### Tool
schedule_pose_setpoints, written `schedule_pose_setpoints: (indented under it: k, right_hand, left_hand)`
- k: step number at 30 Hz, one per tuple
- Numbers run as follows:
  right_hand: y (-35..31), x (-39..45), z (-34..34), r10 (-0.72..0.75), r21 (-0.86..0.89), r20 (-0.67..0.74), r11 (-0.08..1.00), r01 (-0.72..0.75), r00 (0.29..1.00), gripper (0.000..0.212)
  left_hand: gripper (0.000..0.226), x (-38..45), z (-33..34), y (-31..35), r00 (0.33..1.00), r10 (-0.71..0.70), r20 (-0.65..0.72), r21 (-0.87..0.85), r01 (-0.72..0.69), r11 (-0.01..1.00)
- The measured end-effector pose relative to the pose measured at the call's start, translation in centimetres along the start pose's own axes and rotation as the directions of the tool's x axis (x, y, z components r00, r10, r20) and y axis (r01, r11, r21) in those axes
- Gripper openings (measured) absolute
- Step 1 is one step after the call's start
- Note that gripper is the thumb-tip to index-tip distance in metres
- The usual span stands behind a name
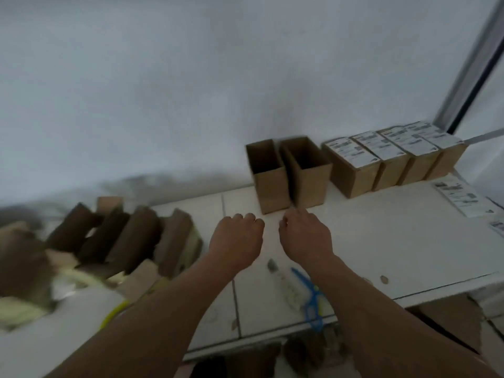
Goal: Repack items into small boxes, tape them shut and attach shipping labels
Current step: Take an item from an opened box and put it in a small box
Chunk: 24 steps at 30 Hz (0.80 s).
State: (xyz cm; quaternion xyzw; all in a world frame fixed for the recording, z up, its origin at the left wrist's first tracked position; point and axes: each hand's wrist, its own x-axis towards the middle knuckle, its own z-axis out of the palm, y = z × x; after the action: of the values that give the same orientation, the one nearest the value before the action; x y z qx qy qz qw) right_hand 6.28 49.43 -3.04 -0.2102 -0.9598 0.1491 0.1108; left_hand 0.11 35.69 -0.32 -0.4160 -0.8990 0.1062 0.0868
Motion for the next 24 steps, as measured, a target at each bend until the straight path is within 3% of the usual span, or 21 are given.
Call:
schedule_pose_setpoints:
  k: [9, 14, 18, 24]
  right_hand:
    - [-16.0, -7.6, -2.1, -0.335, -0.069, 0.023, 0.94, 0.336, 0.942, 0.021]
    - [-24.3, -11.4, -1.7, -0.381, 0.044, 0.069, 0.924, 0.379, 0.922, 0.015]
    - [-30.2, -13.7, 0.0, -0.465, -0.011, 0.079, 0.884, 0.467, 0.882, 0.013]
    - [-37.9, -13.9, 4.6, -0.497, 0.108, 0.139, 0.868, 0.485, 0.857, 0.018]
  left_hand:
    - [0.022, -16.5, -4.9, -9.9, 0.969, -0.246, -0.024, 0.119, 0.247, 0.962]
    - [0.021, -24.0, -5.2, -14.6, 0.928, -0.371, 0.016, 0.1, 0.368, 0.924]
    - [0.021, -28.8, -3.9, -18.1, 0.878, -0.477, 0.042, 0.036, 0.476, 0.879]
    - [0.023, -33.9, 0.1, -23.4, 0.787, -0.617, -0.011, -0.058, 0.615, 0.786]
